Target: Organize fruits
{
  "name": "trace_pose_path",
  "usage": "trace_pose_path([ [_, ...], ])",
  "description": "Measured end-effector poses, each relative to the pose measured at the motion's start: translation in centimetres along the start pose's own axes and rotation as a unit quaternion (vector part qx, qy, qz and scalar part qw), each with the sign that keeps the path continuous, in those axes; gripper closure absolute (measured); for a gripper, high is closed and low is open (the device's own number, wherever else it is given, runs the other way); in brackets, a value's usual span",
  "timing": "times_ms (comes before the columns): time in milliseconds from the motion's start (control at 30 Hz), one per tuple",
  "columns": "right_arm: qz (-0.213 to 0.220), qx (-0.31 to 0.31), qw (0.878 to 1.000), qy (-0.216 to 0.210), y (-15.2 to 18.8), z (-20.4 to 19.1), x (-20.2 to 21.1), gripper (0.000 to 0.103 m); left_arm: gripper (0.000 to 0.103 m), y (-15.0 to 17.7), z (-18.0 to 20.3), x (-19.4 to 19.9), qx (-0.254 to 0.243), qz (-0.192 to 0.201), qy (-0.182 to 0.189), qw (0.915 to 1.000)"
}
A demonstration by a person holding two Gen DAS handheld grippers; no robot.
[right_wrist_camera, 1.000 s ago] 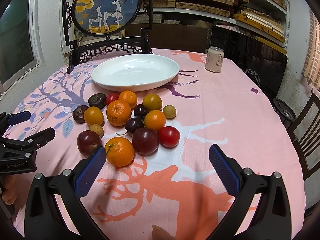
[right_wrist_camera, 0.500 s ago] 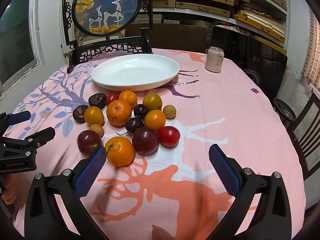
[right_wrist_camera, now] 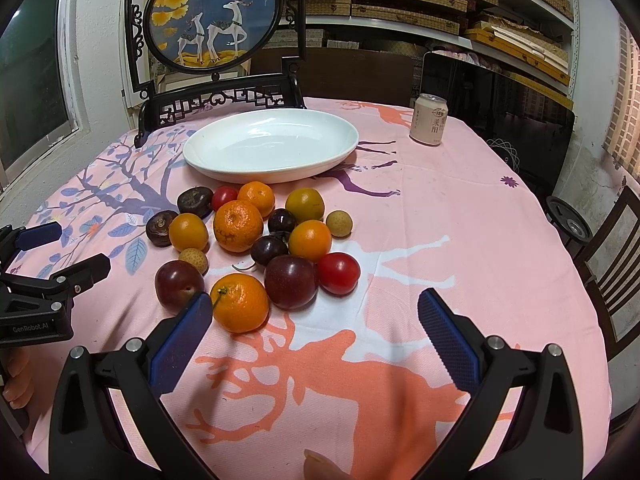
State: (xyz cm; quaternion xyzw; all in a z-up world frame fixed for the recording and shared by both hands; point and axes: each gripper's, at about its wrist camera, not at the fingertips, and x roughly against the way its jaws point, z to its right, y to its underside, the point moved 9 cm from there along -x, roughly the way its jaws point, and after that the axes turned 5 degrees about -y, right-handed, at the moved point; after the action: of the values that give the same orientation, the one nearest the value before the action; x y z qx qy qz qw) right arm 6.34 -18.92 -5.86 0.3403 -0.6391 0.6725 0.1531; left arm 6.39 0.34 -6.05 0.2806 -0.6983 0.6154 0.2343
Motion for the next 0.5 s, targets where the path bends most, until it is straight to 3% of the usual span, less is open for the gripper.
trace_pose_path([
  [500, 0.000, 0.000, 1.000, 0.000, 0.07, -0.13, -0.07, 0.001, 0.002, 0.13, -0.14, -0.06, 0.000, -0.001, 0.000, 1.0000],
])
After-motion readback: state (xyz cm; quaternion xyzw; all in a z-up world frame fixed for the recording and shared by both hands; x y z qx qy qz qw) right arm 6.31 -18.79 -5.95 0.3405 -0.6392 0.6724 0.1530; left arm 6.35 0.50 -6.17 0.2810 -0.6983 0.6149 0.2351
